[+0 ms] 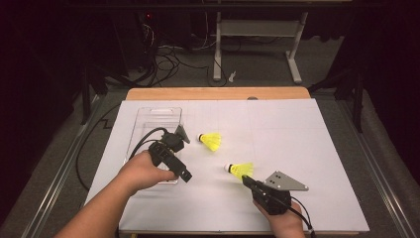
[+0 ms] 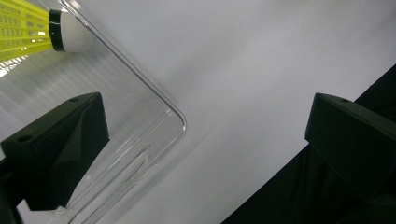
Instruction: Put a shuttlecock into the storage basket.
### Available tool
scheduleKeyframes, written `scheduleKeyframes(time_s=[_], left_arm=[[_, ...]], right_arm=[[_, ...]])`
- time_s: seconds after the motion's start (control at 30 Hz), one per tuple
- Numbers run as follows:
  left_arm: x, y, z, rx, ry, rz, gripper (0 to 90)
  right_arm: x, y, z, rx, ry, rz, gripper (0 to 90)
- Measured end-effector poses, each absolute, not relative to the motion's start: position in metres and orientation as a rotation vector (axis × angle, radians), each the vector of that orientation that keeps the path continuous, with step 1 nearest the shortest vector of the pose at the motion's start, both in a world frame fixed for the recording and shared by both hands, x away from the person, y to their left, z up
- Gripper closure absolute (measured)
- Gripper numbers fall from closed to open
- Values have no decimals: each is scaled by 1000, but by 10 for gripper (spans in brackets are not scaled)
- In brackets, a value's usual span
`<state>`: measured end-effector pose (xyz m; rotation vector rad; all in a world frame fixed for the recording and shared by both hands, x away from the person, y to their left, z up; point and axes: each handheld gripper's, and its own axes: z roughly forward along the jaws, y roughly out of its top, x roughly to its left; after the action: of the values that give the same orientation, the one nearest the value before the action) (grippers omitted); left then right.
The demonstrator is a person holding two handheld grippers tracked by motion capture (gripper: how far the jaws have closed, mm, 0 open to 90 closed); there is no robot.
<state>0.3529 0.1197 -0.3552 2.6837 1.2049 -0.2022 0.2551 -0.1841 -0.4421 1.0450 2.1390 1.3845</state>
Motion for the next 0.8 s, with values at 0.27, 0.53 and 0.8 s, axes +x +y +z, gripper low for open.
scheduleKeyframes(time_s=[0.27,0.53,0.8], left_arm=[[352,121,-352,2685,1209,-180,9],[352,119,-348,2691,1200,-167,9],[345,104,-348,2713,1102,-154,9]], right_arm=[[264,-209,-434,1009,2161,1388,900],[266,-225,-436,992,2148,1400,900],[262,-235,-442,977,2155,1457,900]])
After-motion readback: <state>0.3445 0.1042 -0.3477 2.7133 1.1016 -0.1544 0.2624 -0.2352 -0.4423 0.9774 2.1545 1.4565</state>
